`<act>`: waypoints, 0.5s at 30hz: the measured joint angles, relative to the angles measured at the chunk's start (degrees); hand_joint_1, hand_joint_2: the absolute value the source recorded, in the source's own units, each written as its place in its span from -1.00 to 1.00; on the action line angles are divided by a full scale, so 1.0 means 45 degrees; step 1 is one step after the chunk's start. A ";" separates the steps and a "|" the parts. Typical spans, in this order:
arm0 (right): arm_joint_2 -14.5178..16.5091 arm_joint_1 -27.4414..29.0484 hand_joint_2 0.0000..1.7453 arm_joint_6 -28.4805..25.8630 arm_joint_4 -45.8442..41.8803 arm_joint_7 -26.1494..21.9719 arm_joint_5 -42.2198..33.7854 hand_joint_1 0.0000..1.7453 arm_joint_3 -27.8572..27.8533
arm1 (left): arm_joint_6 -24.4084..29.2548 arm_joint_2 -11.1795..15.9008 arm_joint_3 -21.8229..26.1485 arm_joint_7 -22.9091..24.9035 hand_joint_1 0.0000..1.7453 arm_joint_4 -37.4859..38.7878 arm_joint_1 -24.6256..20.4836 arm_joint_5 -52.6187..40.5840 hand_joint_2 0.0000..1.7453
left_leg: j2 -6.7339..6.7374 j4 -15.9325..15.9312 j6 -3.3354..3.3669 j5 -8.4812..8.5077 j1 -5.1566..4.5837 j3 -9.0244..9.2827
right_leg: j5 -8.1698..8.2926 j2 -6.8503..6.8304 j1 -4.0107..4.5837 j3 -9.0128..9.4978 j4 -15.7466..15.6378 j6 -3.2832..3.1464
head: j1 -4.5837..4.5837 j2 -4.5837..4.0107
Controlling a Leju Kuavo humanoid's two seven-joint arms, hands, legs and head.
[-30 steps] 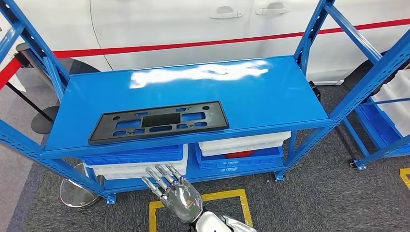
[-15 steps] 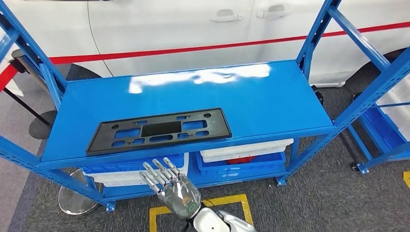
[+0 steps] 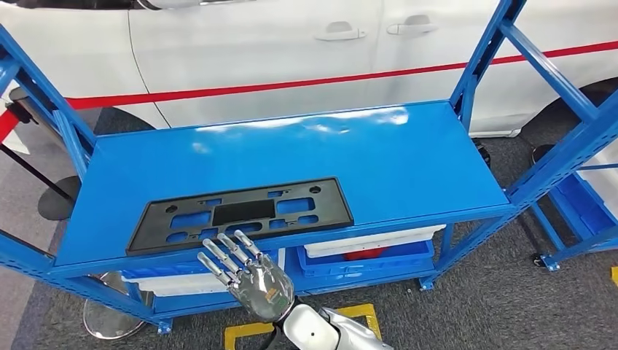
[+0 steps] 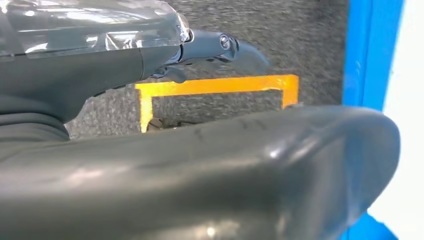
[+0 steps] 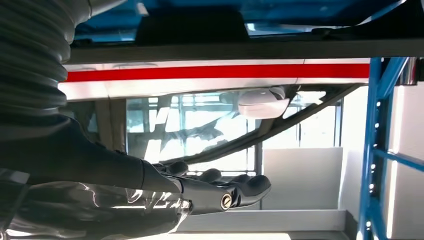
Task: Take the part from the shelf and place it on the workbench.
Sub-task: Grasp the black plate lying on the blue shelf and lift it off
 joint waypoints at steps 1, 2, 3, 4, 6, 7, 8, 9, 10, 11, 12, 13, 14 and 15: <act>0.0033 -0.0023 1.00 -0.0004 0.0044 -0.0062 0.0000 -1.00 -0.0046 | 0.0000 -0.0004 0.0000 0.0001 -1.00 0.0000 0.0011 -0.0012 -1.00 | -0.0008 -0.0025 0.0086 0.0013 0.0017 0.0042 | -0.0095 -0.0005 -0.0011 0.0011 0.0082 0.0062 | 0.0013 -0.0001; 0.0072 -0.0060 1.00 -0.0006 0.0088 -0.0120 0.0000 -1.00 -0.0088 | 0.0000 -0.0010 -0.0001 0.0000 -1.00 0.0000 0.0003 -0.0032 -1.00 | -0.0008 -0.0056 0.0162 0.0001 0.0034 0.0089 | -0.0257 -0.0011 -0.0022 -0.0092 0.0346 0.0116 | 0.0025 0.0000; 0.0108 -0.0098 1.00 -0.0007 0.0148 -0.0176 0.0001 -1.00 -0.0131 | 0.0000 -0.0016 -0.0002 -0.0001 -1.00 0.0000 -0.0020 -0.0057 -1.00 | -0.0008 -0.0087 0.0239 -0.0021 0.0046 0.0140 | -0.0543 -0.0016 -0.0037 -0.0383 0.0928 0.0169 | 0.0036 0.0000; 0.0132 -0.0128 1.00 -0.0009 0.0214 -0.0220 0.0002 -1.00 -0.0164 | 0.0000 -0.0018 -0.0002 -0.0003 -1.00 0.0000 -0.0039 -0.0079 -1.00 | -0.0010 -0.0098 0.0308 -0.0059 0.0037 0.0180 | -0.0882 -0.0024 -0.0053 -0.0838 0.1744 0.0199 | 0.0053 0.0000; 0.0152 -0.0143 1.00 -0.0009 0.0359 -0.0262 0.0005 -1.00 -0.0198 | 0.0000 -0.0018 -0.0002 -0.0002 -1.00 0.0000 -0.0054 -0.0103 -1.00 | -0.0016 -0.0097 0.0394 -0.0158 -0.0002 0.0258 | -0.1353 -0.0027 -0.0050 -0.1919 0.3441 0.0211 | 0.0062 -0.0001; 0.0152 -0.0135 1.00 -0.0009 0.0419 -0.0265 0.0005 -1.00 -0.0202 | 0.0000 -0.0018 -0.0002 -0.0002 -1.00 0.0000 -0.0047 -0.0106 -1.00 | -0.0025 -0.0097 0.0409 -0.0218 -0.0023 0.0325 | -0.1257 -0.0028 -0.0044 -0.2236 0.3783 0.0188 | 0.0063 -0.0002; 0.0153 -0.0132 1.00 -0.0009 0.0471 -0.0266 0.0005 -1.00 -0.0206 | 0.0000 -0.0021 -0.0002 -0.0001 -1.00 0.0000 -0.0040 -0.0107 -1.00 | -0.0040 -0.0097 0.0409 -0.0290 -0.0043 0.0424 | -0.0885 -0.0027 -0.0032 -0.2305 0.3624 0.0139 | 0.0062 -0.0004; 0.0158 -0.0137 1.00 -0.0009 0.0514 -0.0266 0.0005 -1.00 -0.0215 | 0.0000 -0.0026 -0.0002 0.0000 -1.00 0.0000 -0.0037 -0.0108 -1.00 | -0.0059 -0.0097 0.0400 -0.0370 -0.0062 0.0546 | -0.0323 -0.0027 -0.0009 -0.2124 0.2984 0.0063 | 0.0064 -0.0002; 0.0164 -0.0146 1.00 -0.0008 0.0546 -0.0267 0.0005 -1.00 -0.0231 | -0.0001 -0.0033 -0.0004 0.0001 -1.00 0.0000 -0.0039 -0.0108 -1.00 | -0.0074 -0.0099 0.0383 -0.0458 -0.0078 0.0670 | 0.0267 -0.0026 0.0035 -0.1814 0.2082 -0.0041 | 0.0066 -0.0002; 0.0172 -0.0158 1.00 -0.0008 0.0577 -0.0268 0.0005 -1.00 -0.0253 | -0.0004 -0.0051 -0.0005 0.0002 -1.00 0.0002 -0.0045 -0.0108 -1.00 | -0.0084 -0.0093 0.0341 -0.0548 -0.0114 0.0763 | 0.0681 -0.0031 0.0089 -0.1493 0.1265 -0.0146 | 0.0062 -0.0003; 0.0187 -0.0173 1.00 -0.0010 0.0605 -0.0270 0.0005 -1.00 -0.0274 | -0.0006 -0.0064 -0.0006 0.0004 -1.00 0.0005 -0.0054 -0.0108 -1.00 | -0.0092 -0.0091 0.0291 -0.0617 -0.0134 0.0814 | 0.0875 -0.0039 0.0135 -0.1252 0.0671 -0.0218 | 0.0072 -0.0001; 0.0204 -0.0185 1.00 -0.0011 0.0631 -0.0271 0.0005 -1.00 -0.0294 | -0.0009 -0.0075 -0.0006 0.0005 -1.00 0.0007 -0.0060 -0.0108 -1.00 | -0.0092 -0.0100 0.0229 -0.0665 -0.0142 0.0832 | 0.0897 -0.0036 0.0178 -0.1134 0.0364 -0.0264 | 0.0075 -0.0001; 0.0223 -0.0193 1.00 -0.0012 0.0655 -0.0271 0.0005 -1.00 -0.0311 | -0.0010 -0.0084 -0.0005 0.0007 -1.00 0.0010 -0.0065 -0.0108 -1.00 | -0.0085 -0.0128 0.0160 -0.0693 -0.0148 0.0842 | 0.0825 -0.0026 0.0193 -0.1086 0.0285 -0.0284 | 0.0081 0.0000; 0.0254 -0.0199 1.00 -0.0014 0.0669 -0.0276 0.0005 -1.00 -0.0331 | -0.0010 -0.0080 -0.0005 0.0010 -1.00 0.0008 -0.0076 -0.0108 -1.00 | -0.0077 -0.0174 0.0093 -0.0714 -0.0151 0.0887 | 0.0797 -0.0009 0.0167 -0.1038 0.0197 -0.0291 | 0.0092 0.0001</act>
